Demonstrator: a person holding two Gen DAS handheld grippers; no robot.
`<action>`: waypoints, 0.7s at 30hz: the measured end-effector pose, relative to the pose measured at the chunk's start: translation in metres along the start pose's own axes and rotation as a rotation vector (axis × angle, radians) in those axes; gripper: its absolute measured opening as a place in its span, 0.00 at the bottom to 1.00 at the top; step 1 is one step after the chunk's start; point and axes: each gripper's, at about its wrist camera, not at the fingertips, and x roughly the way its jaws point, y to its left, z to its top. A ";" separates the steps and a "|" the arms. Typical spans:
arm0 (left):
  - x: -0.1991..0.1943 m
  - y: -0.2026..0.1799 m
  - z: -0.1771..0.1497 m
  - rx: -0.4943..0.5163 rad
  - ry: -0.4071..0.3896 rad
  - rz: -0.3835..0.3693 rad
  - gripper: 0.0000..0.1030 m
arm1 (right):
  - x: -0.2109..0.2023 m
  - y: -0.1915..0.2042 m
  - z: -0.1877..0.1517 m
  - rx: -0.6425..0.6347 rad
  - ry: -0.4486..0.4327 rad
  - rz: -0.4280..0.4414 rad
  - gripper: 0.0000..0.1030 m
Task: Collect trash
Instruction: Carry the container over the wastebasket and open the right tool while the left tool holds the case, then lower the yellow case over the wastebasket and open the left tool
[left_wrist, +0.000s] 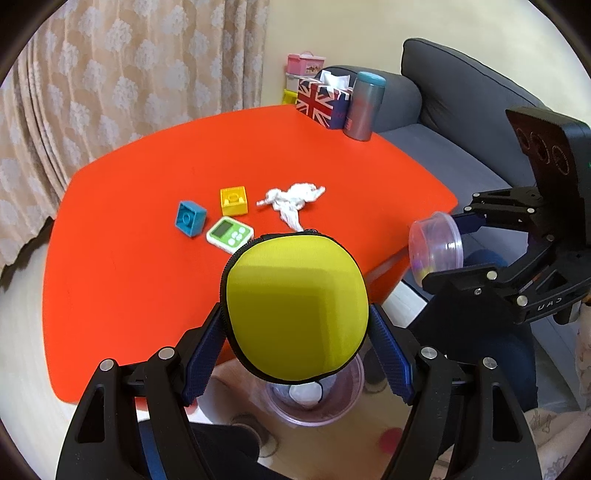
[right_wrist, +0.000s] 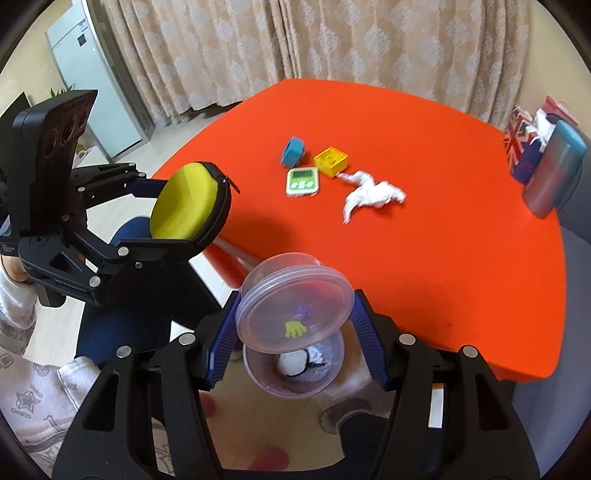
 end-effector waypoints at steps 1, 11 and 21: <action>-0.001 0.000 -0.002 -0.002 0.002 -0.002 0.71 | 0.002 0.001 -0.002 -0.001 0.007 0.005 0.58; -0.006 0.004 -0.014 -0.019 0.009 0.001 0.71 | 0.016 0.009 -0.006 0.004 0.037 0.056 0.83; -0.001 0.001 -0.013 -0.014 0.020 -0.003 0.71 | 0.013 0.000 -0.006 0.036 0.024 0.040 0.90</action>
